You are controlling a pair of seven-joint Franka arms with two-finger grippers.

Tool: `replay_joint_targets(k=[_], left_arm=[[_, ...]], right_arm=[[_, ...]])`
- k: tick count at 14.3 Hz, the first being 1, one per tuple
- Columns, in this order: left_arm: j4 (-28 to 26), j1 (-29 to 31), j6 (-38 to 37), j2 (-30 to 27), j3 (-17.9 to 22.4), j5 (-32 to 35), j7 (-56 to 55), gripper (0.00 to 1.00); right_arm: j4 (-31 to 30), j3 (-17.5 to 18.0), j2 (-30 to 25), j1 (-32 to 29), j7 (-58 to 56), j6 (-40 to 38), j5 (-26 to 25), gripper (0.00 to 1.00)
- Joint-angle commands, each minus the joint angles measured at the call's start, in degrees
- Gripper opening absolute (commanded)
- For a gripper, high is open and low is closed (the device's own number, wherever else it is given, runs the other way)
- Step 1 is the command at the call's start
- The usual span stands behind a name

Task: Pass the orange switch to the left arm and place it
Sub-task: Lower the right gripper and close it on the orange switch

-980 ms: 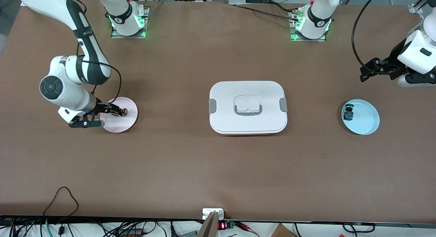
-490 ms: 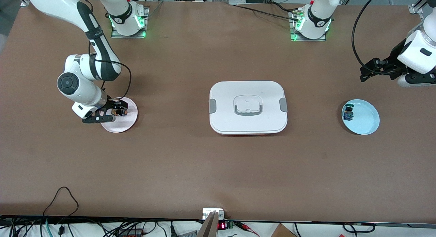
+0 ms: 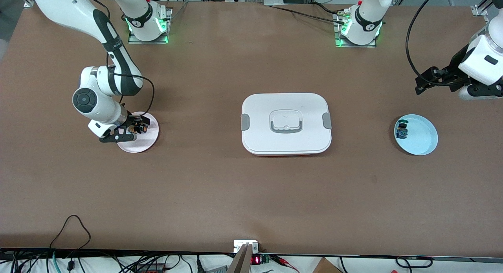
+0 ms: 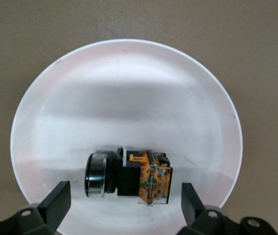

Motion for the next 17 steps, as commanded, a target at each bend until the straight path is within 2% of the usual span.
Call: replay_joint_targets(k=[1,17], left_arm=[[1.41,0.16,-0.83,0.69,-0.25,1.15,-0.25,1.00],[1.32,0.16,-0.83,0.69,-0.25,1.15,-0.25,1.00]], right_arm=[[-0.34,0.04,0.28,-0.19,-0.52,0.95,2.69,1.00],[1.15,-0.05,3.09,-0.63,-3.42,2.71,3.49,1.00]])
